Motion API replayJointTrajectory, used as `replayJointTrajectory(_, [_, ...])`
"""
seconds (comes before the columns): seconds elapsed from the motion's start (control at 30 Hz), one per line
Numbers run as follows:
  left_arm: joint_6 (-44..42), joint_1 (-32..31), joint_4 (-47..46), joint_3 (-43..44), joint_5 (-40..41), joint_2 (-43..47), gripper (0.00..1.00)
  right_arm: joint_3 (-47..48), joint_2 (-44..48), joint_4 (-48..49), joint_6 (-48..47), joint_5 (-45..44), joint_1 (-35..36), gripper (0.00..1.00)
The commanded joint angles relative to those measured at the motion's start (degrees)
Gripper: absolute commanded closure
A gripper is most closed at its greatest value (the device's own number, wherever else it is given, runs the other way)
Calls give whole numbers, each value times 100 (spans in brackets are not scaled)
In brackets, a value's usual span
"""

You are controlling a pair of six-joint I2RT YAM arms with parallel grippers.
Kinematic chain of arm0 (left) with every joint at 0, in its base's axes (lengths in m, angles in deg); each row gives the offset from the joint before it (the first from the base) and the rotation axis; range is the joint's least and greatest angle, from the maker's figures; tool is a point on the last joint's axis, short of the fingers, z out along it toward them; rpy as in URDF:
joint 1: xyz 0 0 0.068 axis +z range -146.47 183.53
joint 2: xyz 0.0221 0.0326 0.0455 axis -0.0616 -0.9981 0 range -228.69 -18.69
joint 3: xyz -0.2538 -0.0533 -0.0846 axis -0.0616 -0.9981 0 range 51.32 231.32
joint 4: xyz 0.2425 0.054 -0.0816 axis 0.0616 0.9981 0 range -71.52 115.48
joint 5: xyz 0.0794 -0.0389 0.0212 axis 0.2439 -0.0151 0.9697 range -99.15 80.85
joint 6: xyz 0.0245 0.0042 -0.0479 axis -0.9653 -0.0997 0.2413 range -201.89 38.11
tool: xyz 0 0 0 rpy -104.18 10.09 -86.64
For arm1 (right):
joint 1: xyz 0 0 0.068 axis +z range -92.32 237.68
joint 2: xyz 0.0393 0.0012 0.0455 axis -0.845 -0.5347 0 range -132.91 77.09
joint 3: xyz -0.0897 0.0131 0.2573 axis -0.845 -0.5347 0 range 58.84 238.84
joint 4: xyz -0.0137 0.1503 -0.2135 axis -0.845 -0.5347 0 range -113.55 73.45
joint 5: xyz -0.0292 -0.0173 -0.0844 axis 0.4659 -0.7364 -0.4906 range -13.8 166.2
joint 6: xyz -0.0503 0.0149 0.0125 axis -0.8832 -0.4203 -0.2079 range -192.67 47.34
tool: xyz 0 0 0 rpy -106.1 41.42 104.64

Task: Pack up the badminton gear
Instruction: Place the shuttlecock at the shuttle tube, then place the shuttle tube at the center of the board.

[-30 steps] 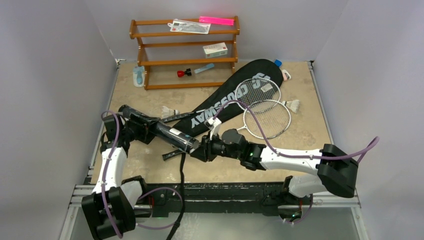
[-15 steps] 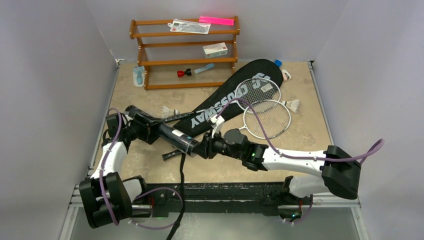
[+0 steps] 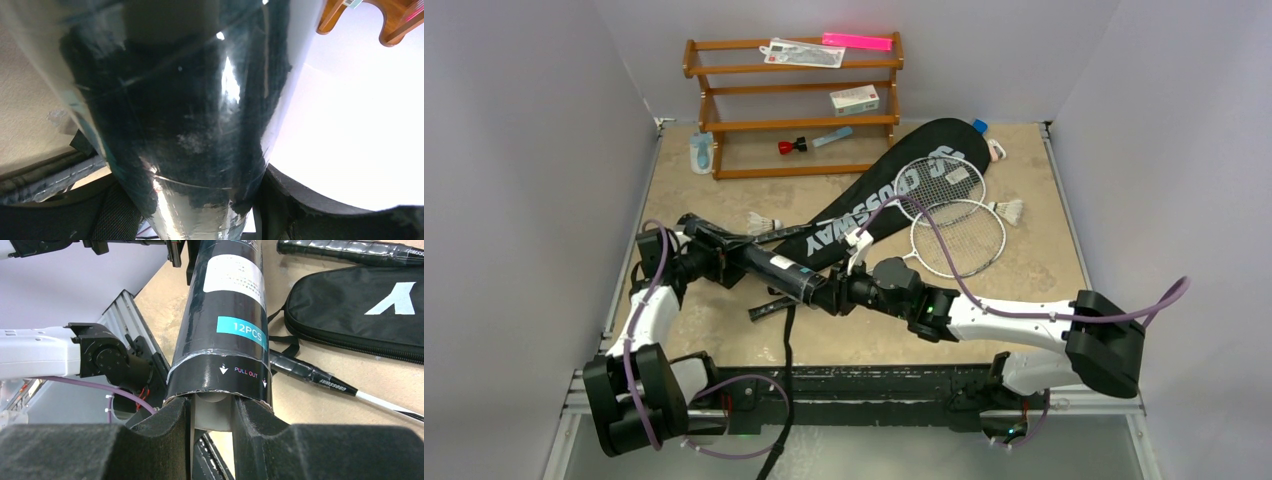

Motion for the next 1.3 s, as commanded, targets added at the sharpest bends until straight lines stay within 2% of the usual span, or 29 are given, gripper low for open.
replayJointTrajectory(0.0, [-126, -3, 157, 175, -231, 149, 56, -17, 197, 264, -155, -181, -46, 69])
replayJointTrajectory(0.1, [-125, 10, 179, 232, -186, -29, 55, -141, 548, 130, -177, -205, -46, 55])
replayJointTrajectory(0.27, [-288, 320, 221, 625, -443, -566, 56, -314, 1139, -291, -251, -230, -46, 40])
replayJointTrajectory(0.4, [-633, 938, 517, 1146, -938, -1013, 56, -356, 1522, -756, -322, -428, -46, 34])
replayJointTrajectory(0.53, [-829, 1281, 855, 1568, -1184, -1198, 58, -233, 1628, -1326, -347, -1114, -183, 28])
replayJointTrajectory(0.63, [-382, 1483, 460, 1594, -1531, -1215, 60, 125, 1276, -1717, -294, -992, -635, 27])
replayJointTrajectory(0.73, [129, 1683, 37, 1602, -1626, -1075, 61, 461, 686, -1626, -399, -729, -942, 26])
replayJointTrajectory(0.87, [573, 1924, -160, 1752, -1340, -666, 60, 1299, -177, -1587, -1032, -689, -1037, 24])
replayJointTrajectory(0.97, [318, 1955, 304, 1990, -769, -437, 59, 1687, -539, -1572, -1158, -357, -1295, 26])
replayJointTrajectory(1.13, [-524, 1948, 1456, 2004, 182, 121, 58, 1671, -319, -1794, -1246, -562, -1660, 25])
replayJointTrajectory(1.27, [-805, 1948, 1853, 1368, 591, 727, 57, 1730, -189, -2528, -1241, -675, -2272, 24])
